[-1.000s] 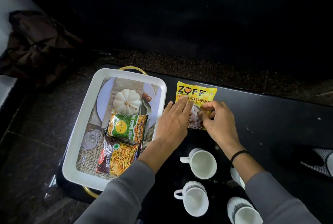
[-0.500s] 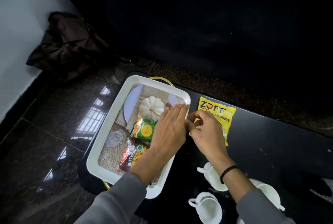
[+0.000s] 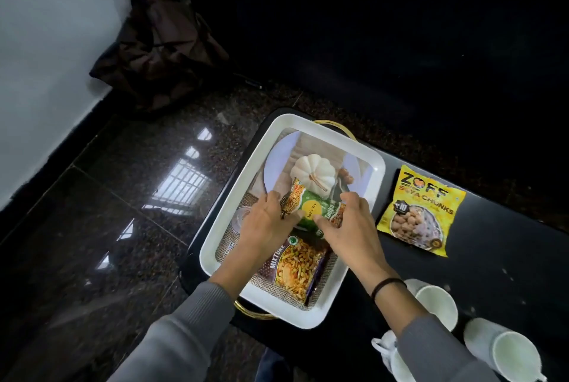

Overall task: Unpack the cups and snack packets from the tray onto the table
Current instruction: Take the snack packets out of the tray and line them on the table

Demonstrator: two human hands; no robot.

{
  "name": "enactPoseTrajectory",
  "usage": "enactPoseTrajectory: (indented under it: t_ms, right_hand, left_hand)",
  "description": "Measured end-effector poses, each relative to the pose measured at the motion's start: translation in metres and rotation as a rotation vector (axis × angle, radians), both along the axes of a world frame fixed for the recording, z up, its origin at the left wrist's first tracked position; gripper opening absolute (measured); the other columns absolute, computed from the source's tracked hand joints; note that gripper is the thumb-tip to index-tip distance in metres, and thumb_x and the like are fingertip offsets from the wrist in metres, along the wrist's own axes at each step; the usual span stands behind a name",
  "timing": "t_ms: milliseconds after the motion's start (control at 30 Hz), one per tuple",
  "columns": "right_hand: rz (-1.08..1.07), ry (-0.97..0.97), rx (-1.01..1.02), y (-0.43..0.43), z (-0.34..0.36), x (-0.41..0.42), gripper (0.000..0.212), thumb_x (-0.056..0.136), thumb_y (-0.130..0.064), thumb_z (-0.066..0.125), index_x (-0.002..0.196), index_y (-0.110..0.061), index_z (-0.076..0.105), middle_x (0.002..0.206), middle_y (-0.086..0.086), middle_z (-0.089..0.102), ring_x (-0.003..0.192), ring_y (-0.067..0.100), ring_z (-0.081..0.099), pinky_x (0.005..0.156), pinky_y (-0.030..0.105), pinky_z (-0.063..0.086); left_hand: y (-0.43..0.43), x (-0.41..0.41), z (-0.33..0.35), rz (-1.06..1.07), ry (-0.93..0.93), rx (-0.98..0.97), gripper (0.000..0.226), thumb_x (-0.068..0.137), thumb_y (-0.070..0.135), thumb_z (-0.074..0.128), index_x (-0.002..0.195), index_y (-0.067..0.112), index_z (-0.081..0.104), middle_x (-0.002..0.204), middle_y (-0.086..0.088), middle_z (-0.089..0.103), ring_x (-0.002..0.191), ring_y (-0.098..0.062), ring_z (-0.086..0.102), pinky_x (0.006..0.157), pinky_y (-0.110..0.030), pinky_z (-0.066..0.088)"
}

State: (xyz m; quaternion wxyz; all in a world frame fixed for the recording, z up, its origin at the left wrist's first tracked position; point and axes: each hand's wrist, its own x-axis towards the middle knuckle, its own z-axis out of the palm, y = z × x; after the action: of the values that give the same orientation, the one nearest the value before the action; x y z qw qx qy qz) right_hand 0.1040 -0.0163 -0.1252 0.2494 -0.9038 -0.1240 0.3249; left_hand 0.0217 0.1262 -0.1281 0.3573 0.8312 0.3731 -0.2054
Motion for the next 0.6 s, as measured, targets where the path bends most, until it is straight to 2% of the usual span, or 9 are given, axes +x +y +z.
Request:
enactPoseTrajectory:
  t_ms: [67,167,233,333,367,433,500,567,600]
  right_hand:
    - [-0.003,0.041,-0.008,0.005,-0.004,0.0,0.067,0.091,-0.043,0.072,0.144,-0.016,0.041,0.141,0.005,0.048,0.135,0.026,0.045,0.099,0.036,0.043]
    - [-0.05,0.065,0.081,0.006,-0.007,0.003,0.061,0.085,-0.041,0.08,0.135,-0.021,0.051,0.127,-0.003,0.055,0.127,0.021,0.052,0.088,0.027,0.039]
    - [-0.093,0.082,0.144,0.003,-0.006,0.009,0.069,0.079,-0.041,0.086,0.137,-0.022,0.053,0.129,-0.006,0.057,0.121,0.015,0.055,0.084,0.019,0.04]
    - [-0.103,0.098,0.229,-0.002,0.0,0.019,0.076,0.072,-0.041,0.091,0.137,-0.027,0.055,0.127,-0.014,0.058,0.115,0.005,0.056,0.076,0.006,0.037]
    - [-0.092,0.112,0.246,-0.004,0.002,0.021,0.073,0.07,-0.042,0.092,0.134,-0.031,0.058,0.122,-0.018,0.06,0.112,-0.001,0.057,0.073,0.003,0.037]
    - [-0.071,0.142,0.281,-0.006,0.009,0.022,0.059,0.065,-0.046,0.093,0.117,-0.044,0.064,0.105,-0.025,0.068,0.095,-0.018,0.06,0.067,-0.001,0.042]
    - [-0.085,0.189,0.326,-0.007,0.015,0.023,0.046,0.06,-0.054,0.093,0.099,-0.053,0.067,0.092,-0.032,0.073,0.087,-0.026,0.059,0.067,0.002,0.045]
    - [-0.139,0.315,0.409,-0.01,0.019,0.024,0.045,0.058,-0.062,0.091,0.098,-0.05,0.073,0.097,-0.033,0.075,0.09,-0.021,0.064,0.08,0.011,0.044]
    - [-0.165,0.394,0.465,-0.011,0.019,0.024,0.049,0.059,-0.065,0.089,0.102,-0.046,0.076,0.1,-0.026,0.078,0.094,-0.014,0.068,0.087,0.018,0.046]
  left_hand:
    - [0.003,0.0,-0.006,0.059,-0.013,-0.077,0.063,0.095,0.054,0.062,0.139,0.012,0.048,0.133,-0.007,0.058,0.118,-0.025,0.056,0.082,-0.032,0.045]
    - [0.009,0.001,-0.008,0.214,-0.132,-0.249,0.053,0.087,0.048,0.074,0.122,0.012,0.06,0.113,0.002,0.066,0.101,-0.015,0.063,0.064,-0.015,0.039]
    - [0.016,0.0,-0.005,0.283,-0.202,-0.36,0.055,0.081,0.044,0.08,0.124,0.015,0.062,0.109,0.007,0.068,0.099,-0.011,0.065,0.073,-0.018,0.046]
    - [0.027,0.0,0.0,0.374,-0.339,-0.62,0.049,0.074,0.033,0.086,0.115,0.02,0.064,0.114,-0.005,0.074,0.109,-0.025,0.071,0.096,-0.037,0.053]
    - [0.03,0.001,0.003,0.386,-0.382,-0.705,0.045,0.074,0.027,0.086,0.112,0.019,0.064,0.113,-0.008,0.076,0.107,-0.026,0.072,0.098,-0.038,0.054]
    - [0.034,0.003,0.01,0.393,-0.444,-0.815,0.038,0.077,0.013,0.085,0.108,0.016,0.063,0.106,-0.009,0.079,0.097,-0.021,0.076,0.087,-0.029,0.059]
    - [0.034,0.009,0.018,0.389,-0.486,-0.836,0.035,0.078,0.01,0.084,0.108,0.016,0.066,0.102,-0.006,0.08,0.094,-0.017,0.077,0.078,-0.02,0.059]
    - [0.029,0.016,0.027,0.386,-0.504,-0.827,0.036,0.078,0.022,0.085,0.109,0.014,0.07,0.105,-0.006,0.08,0.098,-0.022,0.077,0.083,-0.028,0.061]
    - [0.026,0.02,0.031,0.396,-0.504,-0.807,0.04,0.076,0.031,0.085,0.108,0.011,0.071,0.104,-0.007,0.081,0.097,-0.024,0.078,0.085,-0.033,0.062]
